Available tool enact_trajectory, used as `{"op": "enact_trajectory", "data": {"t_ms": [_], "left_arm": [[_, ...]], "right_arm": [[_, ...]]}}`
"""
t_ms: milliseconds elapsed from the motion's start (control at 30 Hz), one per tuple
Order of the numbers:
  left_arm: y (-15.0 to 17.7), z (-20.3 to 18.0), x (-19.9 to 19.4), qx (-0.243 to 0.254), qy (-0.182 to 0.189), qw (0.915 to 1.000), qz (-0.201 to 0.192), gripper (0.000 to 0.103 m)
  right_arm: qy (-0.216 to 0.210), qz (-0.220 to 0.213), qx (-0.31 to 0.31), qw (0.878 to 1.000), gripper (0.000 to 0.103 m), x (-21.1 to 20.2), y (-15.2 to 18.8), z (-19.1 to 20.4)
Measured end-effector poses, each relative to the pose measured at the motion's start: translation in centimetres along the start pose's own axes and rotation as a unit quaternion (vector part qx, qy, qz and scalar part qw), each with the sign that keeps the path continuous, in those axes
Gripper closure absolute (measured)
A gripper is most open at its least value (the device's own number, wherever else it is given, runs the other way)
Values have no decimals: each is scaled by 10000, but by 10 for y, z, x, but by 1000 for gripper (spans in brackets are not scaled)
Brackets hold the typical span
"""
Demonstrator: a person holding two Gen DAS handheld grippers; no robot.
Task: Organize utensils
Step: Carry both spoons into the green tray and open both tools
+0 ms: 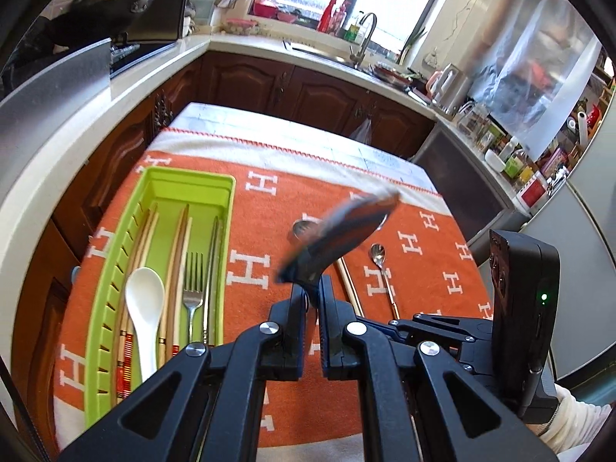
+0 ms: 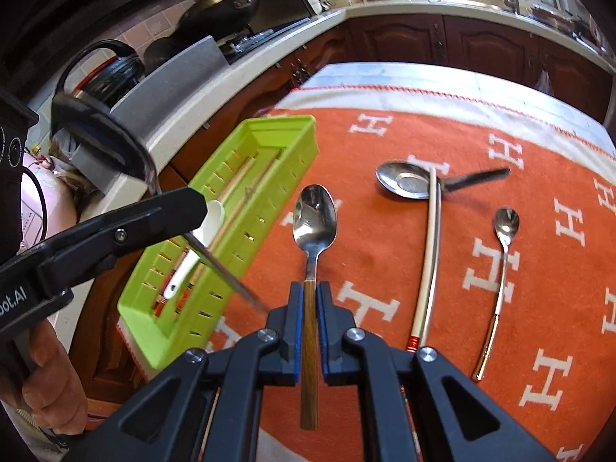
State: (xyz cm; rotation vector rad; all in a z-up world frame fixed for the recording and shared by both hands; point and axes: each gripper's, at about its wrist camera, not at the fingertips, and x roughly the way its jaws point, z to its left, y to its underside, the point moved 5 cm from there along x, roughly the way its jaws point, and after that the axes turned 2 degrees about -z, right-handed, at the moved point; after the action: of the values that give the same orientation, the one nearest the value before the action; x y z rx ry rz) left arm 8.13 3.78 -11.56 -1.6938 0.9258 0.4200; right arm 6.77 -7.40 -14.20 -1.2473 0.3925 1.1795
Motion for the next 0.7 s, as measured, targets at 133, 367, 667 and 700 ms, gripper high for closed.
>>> {"op": "enact_trajectory", "data": {"t_ms": [133, 367, 667, 700], "left_arm": [[-6, -2, -21, 24, -55, 9997, -238, 100], [-24, -2, -64, 39, -306, 9976, -612, 102], [-44, 22, -110, -108, -931, 9926, -776, 102], [-46, 28, -113, -168, -1004, 9919, -766, 102]], "right_arm": [[-34, -140, -125, 9998, 97, -11, -7, 13], [-144, -352, -328, 9987, 97, -28, -20, 38], [-687, -372, -127, 9969, 97, -30, -44, 67], [-762, -335, -104, 9965, 97, -28, -46, 71]]}}
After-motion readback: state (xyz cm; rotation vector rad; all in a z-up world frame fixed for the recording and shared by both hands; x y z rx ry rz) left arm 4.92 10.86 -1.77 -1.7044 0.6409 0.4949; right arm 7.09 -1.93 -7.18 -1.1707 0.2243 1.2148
